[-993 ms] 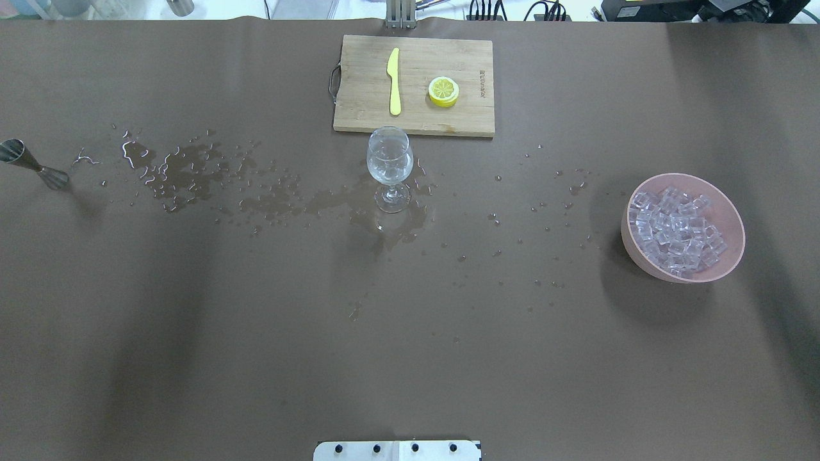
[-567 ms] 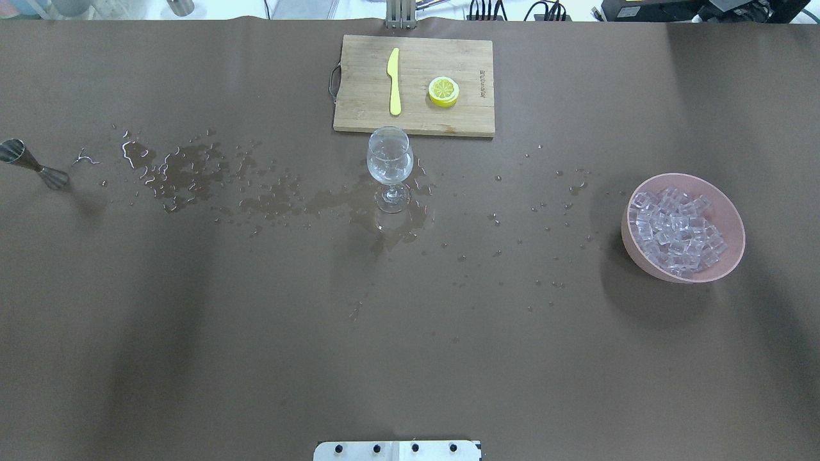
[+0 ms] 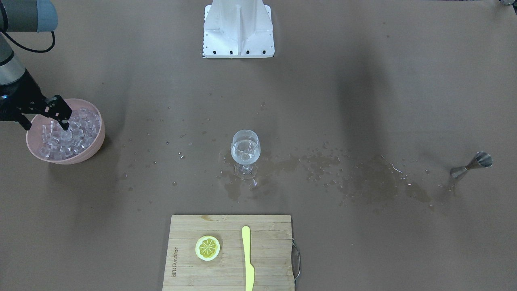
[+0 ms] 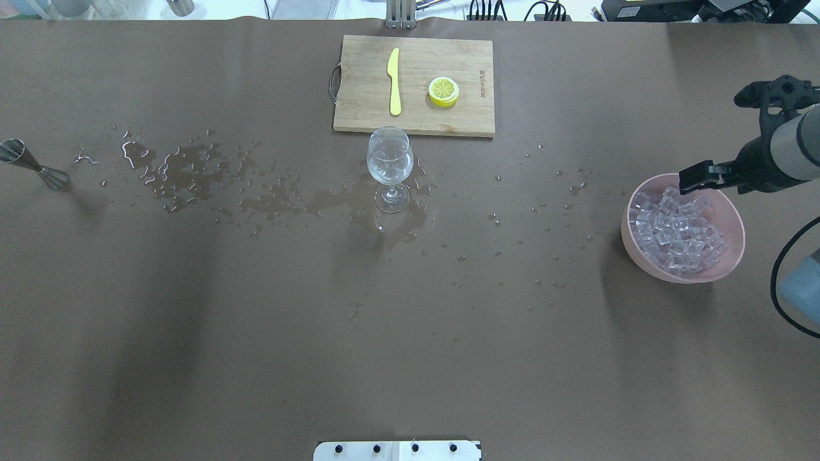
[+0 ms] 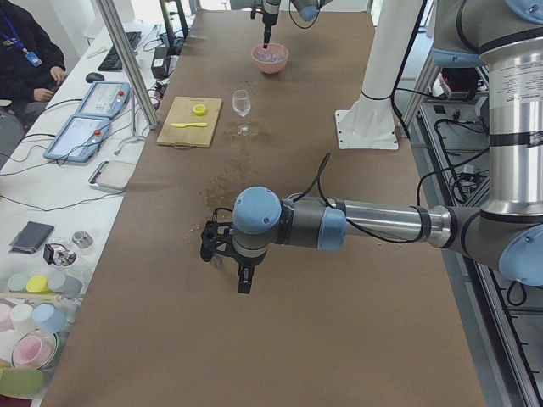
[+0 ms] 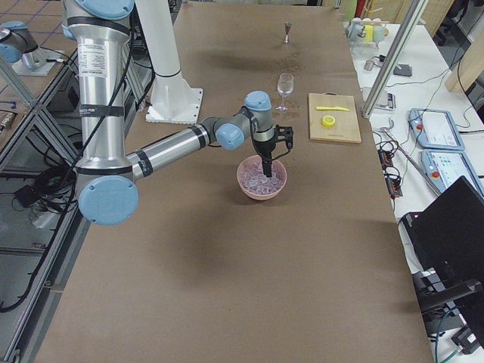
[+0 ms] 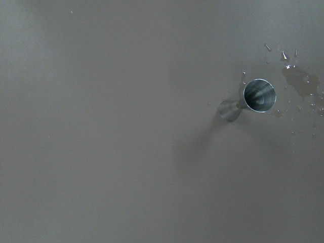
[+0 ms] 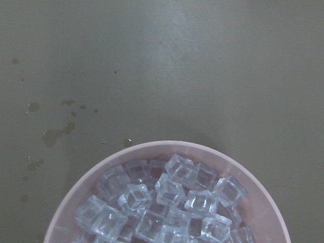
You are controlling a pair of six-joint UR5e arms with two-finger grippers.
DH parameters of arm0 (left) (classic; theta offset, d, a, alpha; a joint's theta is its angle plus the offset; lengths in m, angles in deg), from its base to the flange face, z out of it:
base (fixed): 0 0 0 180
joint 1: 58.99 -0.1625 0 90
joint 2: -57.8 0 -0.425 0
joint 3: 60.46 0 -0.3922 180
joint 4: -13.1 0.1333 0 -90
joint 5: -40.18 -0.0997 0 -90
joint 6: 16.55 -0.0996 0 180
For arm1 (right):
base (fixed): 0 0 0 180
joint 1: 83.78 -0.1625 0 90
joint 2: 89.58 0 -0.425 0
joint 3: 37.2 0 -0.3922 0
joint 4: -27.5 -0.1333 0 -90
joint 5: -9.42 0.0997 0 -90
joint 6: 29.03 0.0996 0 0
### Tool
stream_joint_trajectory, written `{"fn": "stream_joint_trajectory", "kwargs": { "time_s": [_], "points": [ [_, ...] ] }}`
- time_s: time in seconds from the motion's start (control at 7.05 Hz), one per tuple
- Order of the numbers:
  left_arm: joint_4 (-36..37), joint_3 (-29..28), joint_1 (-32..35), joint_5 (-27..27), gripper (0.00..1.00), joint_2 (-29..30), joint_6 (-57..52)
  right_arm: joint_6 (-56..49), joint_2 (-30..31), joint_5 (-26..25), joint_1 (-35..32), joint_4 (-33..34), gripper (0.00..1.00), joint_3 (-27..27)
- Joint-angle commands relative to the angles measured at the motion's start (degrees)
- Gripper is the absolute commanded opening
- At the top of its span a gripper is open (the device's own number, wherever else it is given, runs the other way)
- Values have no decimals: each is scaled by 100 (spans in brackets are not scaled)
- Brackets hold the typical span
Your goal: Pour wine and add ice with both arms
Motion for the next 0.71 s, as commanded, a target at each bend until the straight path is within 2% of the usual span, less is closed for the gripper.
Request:
{"fn": "stream_joint_trajectory", "kwargs": {
  "time_s": [0.0, 0.14, 0.28, 0.57],
  "points": [
    [-61, -18, -1, 6, 98, -7, 5, 21, 40, -528, 465, -22, 97, 32],
    [-61, -26, -1, 6, 98, -7, -4, -14, 5, -591, 528, -4, 75, 67],
    [-61, -35, -1, 6, 98, -7, -4, -40, 5, -600, 598, -4, 57, 85],
    [-61, -44, -1, 6, 98, -7, -4, -145, -13, -915, 765, 22, 55, 207]
  ]
}}
